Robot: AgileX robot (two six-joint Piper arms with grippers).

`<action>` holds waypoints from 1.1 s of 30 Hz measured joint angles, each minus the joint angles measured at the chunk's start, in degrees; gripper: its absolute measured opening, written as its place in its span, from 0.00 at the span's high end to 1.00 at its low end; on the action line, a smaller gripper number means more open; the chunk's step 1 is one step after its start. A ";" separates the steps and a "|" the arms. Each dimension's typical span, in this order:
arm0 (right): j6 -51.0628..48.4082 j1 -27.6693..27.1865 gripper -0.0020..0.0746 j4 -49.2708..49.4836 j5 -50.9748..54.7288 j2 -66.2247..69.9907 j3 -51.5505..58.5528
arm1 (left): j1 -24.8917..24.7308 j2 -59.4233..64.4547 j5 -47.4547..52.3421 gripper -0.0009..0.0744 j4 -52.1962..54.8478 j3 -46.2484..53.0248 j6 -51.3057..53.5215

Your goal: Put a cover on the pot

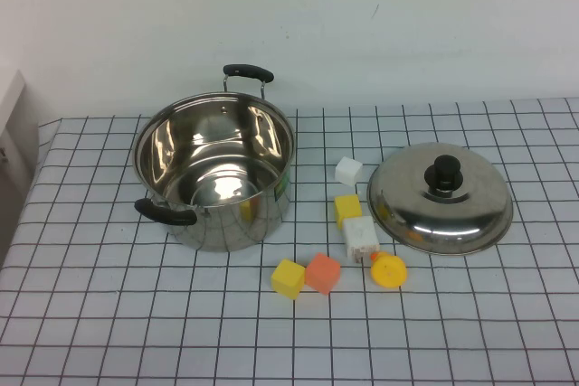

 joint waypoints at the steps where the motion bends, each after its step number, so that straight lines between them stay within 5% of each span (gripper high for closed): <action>1: 0.00 0.00 0.98 0.00 0.00 0.00 0.00 | 0.00 0.00 0.00 0.99 0.00 0.00 0.00; 12: -0.31 0.00 0.98 0.00 0.10 0.00 0.00 | 0.00 0.00 0.00 0.99 0.00 0.00 0.00; 33: -17.45 0.00 0.98 0.27 0.20 0.00 0.00 | 0.00 0.00 0.00 0.99 0.00 0.00 0.00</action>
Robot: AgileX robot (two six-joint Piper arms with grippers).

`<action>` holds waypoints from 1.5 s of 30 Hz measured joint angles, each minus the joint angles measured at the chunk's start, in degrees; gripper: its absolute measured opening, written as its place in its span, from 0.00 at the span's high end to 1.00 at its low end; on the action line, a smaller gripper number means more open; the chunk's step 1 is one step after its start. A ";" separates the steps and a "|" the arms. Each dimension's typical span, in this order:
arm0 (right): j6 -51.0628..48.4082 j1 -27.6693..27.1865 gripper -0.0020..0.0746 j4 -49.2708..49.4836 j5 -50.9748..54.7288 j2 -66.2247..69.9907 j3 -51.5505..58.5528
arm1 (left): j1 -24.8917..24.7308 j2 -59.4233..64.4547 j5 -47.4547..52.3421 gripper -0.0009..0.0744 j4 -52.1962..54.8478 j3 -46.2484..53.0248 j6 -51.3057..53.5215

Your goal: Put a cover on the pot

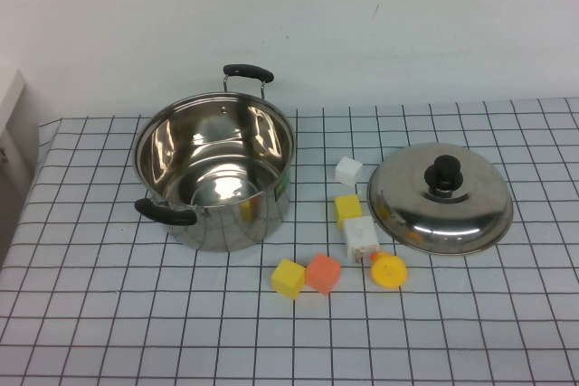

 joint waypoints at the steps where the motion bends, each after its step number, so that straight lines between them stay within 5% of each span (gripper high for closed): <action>1: 0.00 0.00 0.98 0.67 -0.31 0.00 0.00 | 0.00 0.00 0.00 0.99 0.00 0.00 -0.24; 10: 5.07 0.00 0.98 4.05 -21.34 0.00 -0.46 | 0.00 0.00 0.00 0.99 0.00 0.00 -0.22; 19: 7.63 0.00 0.98 4.05 -10.00 0.00 -17.16 | 0.00 0.00 0.00 0.99 0.00 0.00 -0.22; 27: 7.63 0.00 0.98 4.61 -9.90 3.86 -19.69 | 0.00 0.00 0.00 0.99 0.00 0.00 -0.22; 36: 8.14 0.00 0.98 9.33 -15.20 13.79 -22.19 | 0.00 0.00 0.00 0.99 0.00 0.00 -0.22; 45: 21.38 1.74 0.98 8.58 -29.79 34.36 -26.96 | 0.00 0.00 0.00 0.99 -0.09 0.00 -0.22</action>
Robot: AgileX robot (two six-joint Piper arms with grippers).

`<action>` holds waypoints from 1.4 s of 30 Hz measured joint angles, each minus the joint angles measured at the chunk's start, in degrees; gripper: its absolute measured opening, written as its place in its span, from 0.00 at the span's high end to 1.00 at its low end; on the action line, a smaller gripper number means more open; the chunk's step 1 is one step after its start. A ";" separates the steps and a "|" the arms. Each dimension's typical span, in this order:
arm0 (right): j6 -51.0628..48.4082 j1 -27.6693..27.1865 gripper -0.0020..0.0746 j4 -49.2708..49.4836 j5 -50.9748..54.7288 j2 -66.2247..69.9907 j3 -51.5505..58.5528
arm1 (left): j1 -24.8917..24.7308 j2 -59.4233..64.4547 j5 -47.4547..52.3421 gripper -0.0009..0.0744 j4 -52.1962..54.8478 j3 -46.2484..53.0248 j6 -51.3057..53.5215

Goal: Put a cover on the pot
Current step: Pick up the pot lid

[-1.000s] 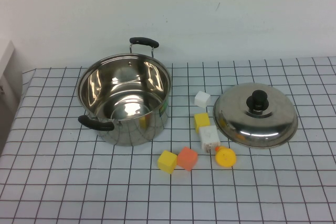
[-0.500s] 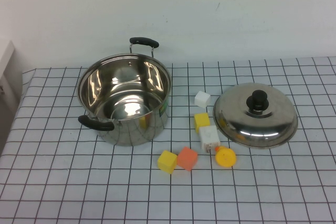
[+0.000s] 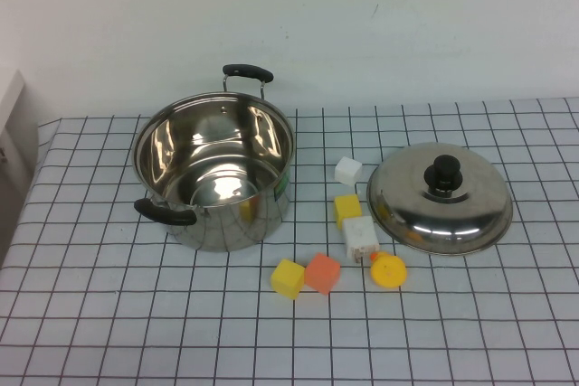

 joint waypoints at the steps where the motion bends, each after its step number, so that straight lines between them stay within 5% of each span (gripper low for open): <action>1: 0.96 1.16 0.97 -0.25 -2.65 3.04 -0.38 | 0.00 0.00 0.00 0.99 0.00 0.00 0.00; 6: 0.65 11.08 0.86 0.58 -17.26 18.13 -1.17 | 0.00 0.00 0.00 0.99 0.00 0.00 0.29; 11: -9.56 21.96 0.53 6.45 -35.26 34.32 -1.42 | 0.00 0.00 0.00 0.99 0.00 0.00 0.16; 16: -12.44 23.92 0.34 9.03 -44.21 48.82 -5.02 | 0.00 0.00 0.00 0.99 0.00 0.00 0.16; 42: -13.06 20.03 0.32 13.80 -44.93 94.70 -36.31 | 0.00 0.00 0.00 0.99 0.00 0.00 0.16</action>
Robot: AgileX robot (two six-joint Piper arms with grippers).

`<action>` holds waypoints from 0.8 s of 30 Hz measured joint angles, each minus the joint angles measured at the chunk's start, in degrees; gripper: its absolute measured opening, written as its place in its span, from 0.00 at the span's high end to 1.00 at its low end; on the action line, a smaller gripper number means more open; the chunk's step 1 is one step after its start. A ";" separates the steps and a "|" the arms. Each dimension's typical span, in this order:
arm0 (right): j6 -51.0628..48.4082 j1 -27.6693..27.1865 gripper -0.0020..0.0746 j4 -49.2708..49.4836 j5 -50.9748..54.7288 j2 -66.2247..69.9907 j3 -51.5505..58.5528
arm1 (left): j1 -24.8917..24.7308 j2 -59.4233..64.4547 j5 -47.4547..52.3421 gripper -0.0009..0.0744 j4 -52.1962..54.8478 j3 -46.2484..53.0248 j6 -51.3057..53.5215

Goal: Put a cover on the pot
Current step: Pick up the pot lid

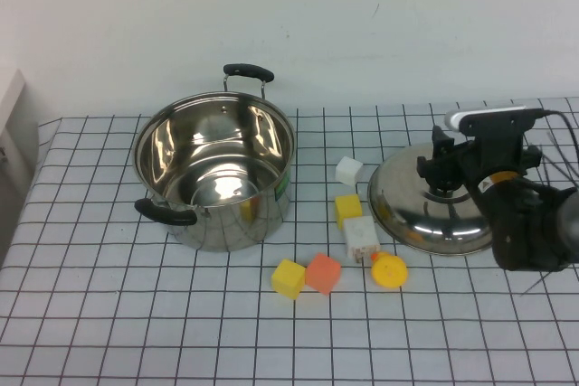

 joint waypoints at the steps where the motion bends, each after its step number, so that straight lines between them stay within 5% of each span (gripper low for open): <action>1: 0.00 -0.10 0.31 0.00 0.16 1.31 -0.82 | 0.00 0.00 0.00 0.99 0.00 0.00 0.00; 24: 0.00 -1.96 0.43 0.57 2.30 12.46 -7.53 | 0.00 0.00 0.00 0.99 0.00 0.00 -0.17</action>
